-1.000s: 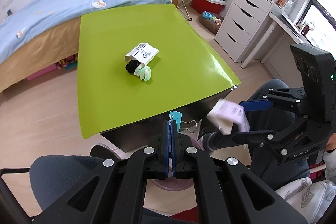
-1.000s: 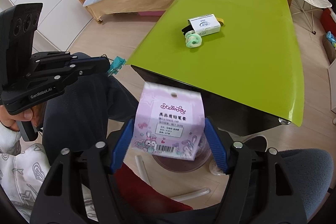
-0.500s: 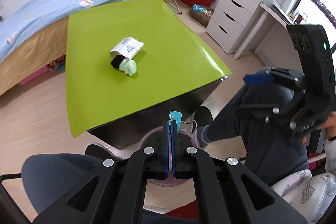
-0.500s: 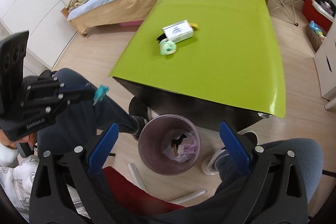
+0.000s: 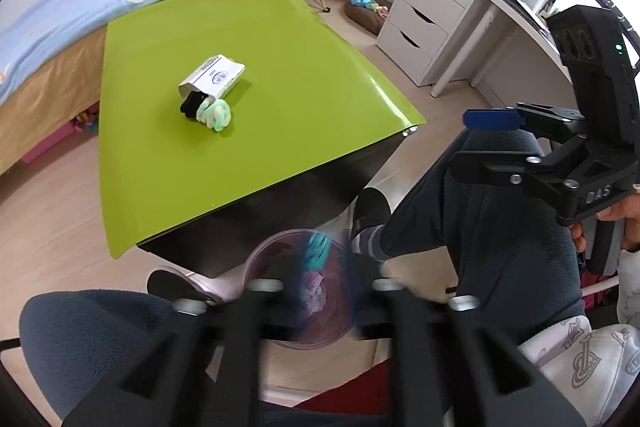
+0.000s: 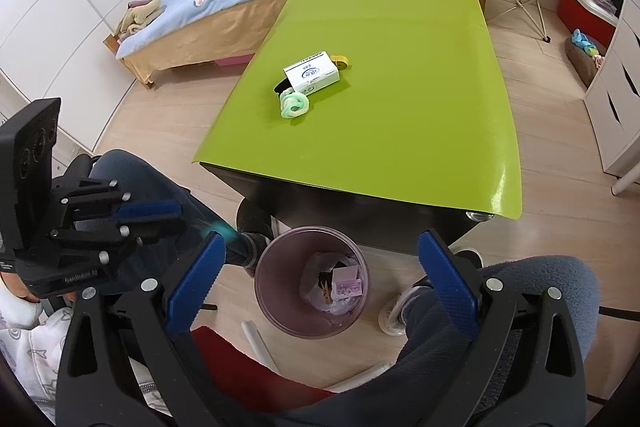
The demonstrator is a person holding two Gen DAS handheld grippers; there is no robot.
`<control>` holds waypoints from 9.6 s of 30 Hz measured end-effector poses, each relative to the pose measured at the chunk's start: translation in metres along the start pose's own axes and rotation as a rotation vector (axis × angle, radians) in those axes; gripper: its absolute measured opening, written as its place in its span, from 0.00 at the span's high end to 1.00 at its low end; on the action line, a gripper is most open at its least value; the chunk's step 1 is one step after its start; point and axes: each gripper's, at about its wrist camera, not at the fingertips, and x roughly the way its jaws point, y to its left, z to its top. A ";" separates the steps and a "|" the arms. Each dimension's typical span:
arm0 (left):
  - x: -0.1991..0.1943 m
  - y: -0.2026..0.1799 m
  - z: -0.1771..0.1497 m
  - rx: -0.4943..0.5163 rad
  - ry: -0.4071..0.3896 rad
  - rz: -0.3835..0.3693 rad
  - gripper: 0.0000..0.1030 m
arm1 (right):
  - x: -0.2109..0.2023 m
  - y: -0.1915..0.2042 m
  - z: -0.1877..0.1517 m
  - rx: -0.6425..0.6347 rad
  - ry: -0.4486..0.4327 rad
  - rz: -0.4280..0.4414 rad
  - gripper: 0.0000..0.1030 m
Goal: Collect trash
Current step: 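Drop the pink box and teal clip into the pink wastebasket with both grippers, then grasp the green hair tie on the table with the right gripper, then grasp the white Cotton Socks box with the left gripper while the right gripper holds the hair tie, then drop the hair tie and white box into the pink wastebasket with both grippers, then grasp the black sock on the table with the left gripper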
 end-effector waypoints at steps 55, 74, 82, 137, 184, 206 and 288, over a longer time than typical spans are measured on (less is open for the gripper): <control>-0.027 0.086 0.036 -0.193 -0.170 0.131 0.07 | 0.138 0.046 0.125 -0.278 0.103 0.032 0.04; -0.027 0.096 0.034 -0.211 -0.164 0.140 0.07 | 0.205 0.037 0.142 -0.275 0.227 -0.003 0.65; -0.020 0.093 0.047 -0.181 -0.165 0.134 0.07 | 0.193 0.032 0.139 -0.263 0.209 0.002 0.80; 0.150 0.104 0.177 -0.037 0.188 0.133 0.53 | 0.113 -0.040 0.107 -0.015 0.078 -0.003 0.89; -0.015 0.029 0.077 -0.031 -0.142 0.123 0.60 | 0.021 0.023 0.067 -0.186 -0.040 -0.015 0.89; -0.032 0.014 0.001 -0.102 -0.132 0.107 0.60 | 0.018 0.043 -0.016 -0.184 0.071 0.091 0.89; 0.048 0.060 0.109 -0.135 -0.051 0.137 0.07 | 0.033 -0.010 0.076 -0.004 -0.012 -0.050 0.03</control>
